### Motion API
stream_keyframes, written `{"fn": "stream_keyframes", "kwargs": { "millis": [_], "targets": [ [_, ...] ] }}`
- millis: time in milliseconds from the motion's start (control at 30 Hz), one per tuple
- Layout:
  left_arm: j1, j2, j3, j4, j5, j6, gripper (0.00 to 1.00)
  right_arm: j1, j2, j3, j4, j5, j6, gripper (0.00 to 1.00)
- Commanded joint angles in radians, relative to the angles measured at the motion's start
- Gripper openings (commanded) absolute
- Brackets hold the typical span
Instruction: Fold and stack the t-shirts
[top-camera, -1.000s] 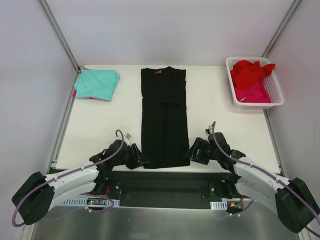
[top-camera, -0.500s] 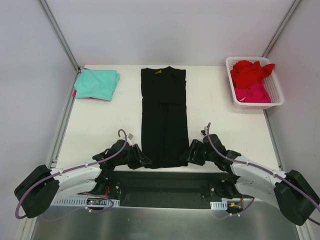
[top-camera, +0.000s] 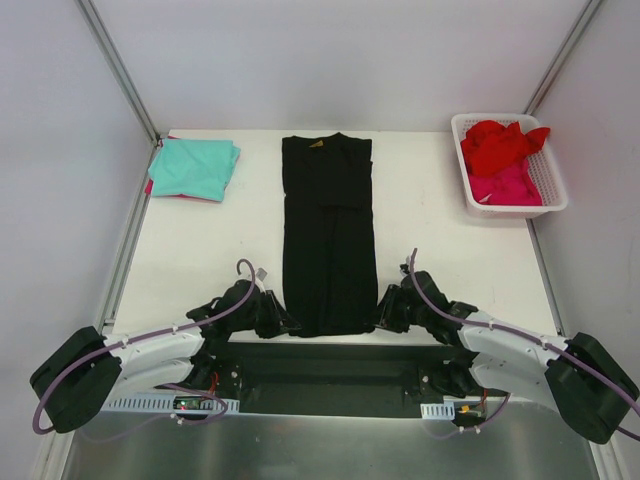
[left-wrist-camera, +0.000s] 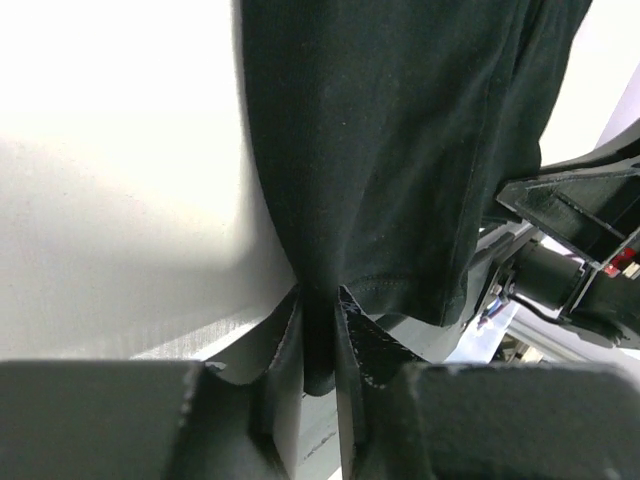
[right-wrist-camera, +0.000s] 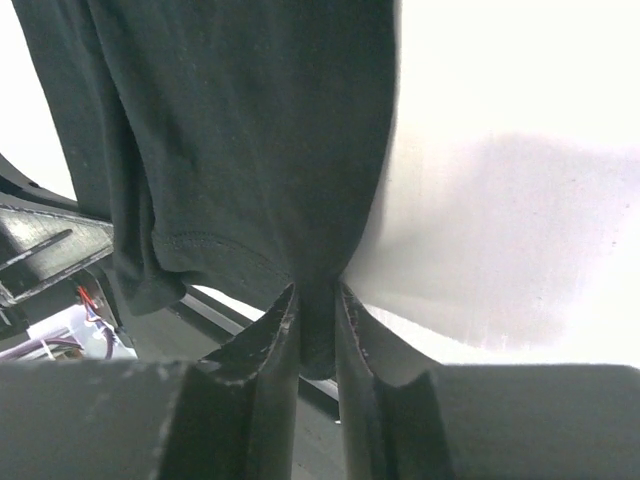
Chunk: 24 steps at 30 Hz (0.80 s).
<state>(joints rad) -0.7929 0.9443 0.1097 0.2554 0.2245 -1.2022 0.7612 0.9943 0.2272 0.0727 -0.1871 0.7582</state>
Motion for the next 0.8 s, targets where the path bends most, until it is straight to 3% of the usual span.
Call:
{"fn": "stream_keyframes", "kwargs": {
  "millis": [0, 67, 333, 767],
  "targets": [
    [-0.009, 0.013, 0.004, -0.018, -0.022, 0.001, 0.08, 0.012, -0.014, -0.002, -0.040, 0.023, 0.004, 0.14],
    [-0.011, 0.014, 0.005, -0.018, -0.011, -0.002, 0.00, 0.023, -0.028, 0.000, -0.068, 0.034, 0.006, 0.09],
    [-0.078, -0.094, 0.041, -0.122, -0.046, -0.036, 0.00, 0.075, -0.232, -0.011, -0.246, 0.078, 0.056, 0.07],
    [-0.348, -0.206, 0.142, -0.327, -0.280, -0.180, 0.00, 0.182, -0.503, 0.081, -0.543, 0.216, 0.125, 0.01]
  ]
}}
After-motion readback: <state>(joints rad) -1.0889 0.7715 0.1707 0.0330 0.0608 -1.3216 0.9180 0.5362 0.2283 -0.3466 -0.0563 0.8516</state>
